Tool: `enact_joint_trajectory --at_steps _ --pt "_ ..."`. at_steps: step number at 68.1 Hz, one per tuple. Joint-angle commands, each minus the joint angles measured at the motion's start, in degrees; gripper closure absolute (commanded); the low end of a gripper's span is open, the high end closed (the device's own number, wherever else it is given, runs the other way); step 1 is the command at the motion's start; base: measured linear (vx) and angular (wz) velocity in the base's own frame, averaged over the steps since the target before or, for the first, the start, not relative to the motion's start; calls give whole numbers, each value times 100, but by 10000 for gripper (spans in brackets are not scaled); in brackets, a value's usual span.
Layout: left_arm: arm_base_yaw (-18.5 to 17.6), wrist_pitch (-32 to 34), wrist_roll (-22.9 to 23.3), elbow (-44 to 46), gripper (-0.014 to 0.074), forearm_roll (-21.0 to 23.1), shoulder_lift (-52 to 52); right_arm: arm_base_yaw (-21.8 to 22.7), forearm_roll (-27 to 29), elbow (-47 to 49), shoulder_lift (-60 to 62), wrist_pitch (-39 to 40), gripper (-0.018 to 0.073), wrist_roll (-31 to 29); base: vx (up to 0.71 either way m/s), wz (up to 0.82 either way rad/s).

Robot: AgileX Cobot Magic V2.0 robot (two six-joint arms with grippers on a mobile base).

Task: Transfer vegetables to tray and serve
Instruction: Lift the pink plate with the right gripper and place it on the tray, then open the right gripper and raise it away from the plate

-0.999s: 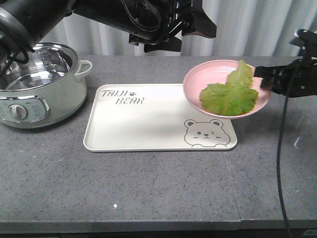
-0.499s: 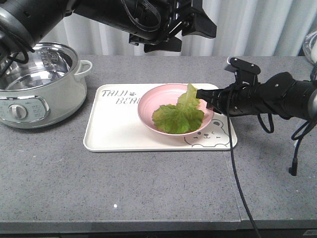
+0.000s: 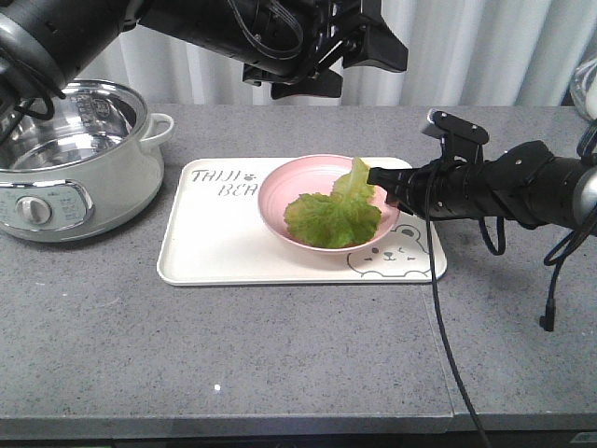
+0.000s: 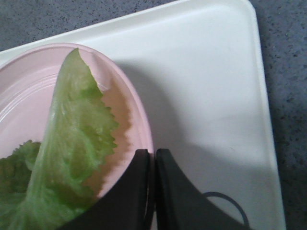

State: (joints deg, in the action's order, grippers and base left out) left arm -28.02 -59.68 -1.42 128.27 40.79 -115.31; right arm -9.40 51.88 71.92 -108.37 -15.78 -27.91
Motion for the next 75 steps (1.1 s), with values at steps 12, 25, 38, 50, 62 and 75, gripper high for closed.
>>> enact_joint_trajectory --at_steps 12,25,38,50,62,75 --pt "-20 290 29 157 3 289 317 -263 651 152 292 497 553 -663 0 0" --pt "-20 270 29 157 3 289 317 -273 735 152 266 524 552 -663 0 0" --pt "-20 270 29 157 3 289 317 -273 735 152 31 365 549 -663 0 0" --pt "-20 270 29 157 3 289 317 -273 741 152 -1 375 534 -652 0 0" --pt "-20 270 29 157 3 289 317 -254 741 152 -1 375 454 -640 0 0" --pt "-20 270 29 157 3 289 317 -254 741 152 -1 389 249 -640 0 0"
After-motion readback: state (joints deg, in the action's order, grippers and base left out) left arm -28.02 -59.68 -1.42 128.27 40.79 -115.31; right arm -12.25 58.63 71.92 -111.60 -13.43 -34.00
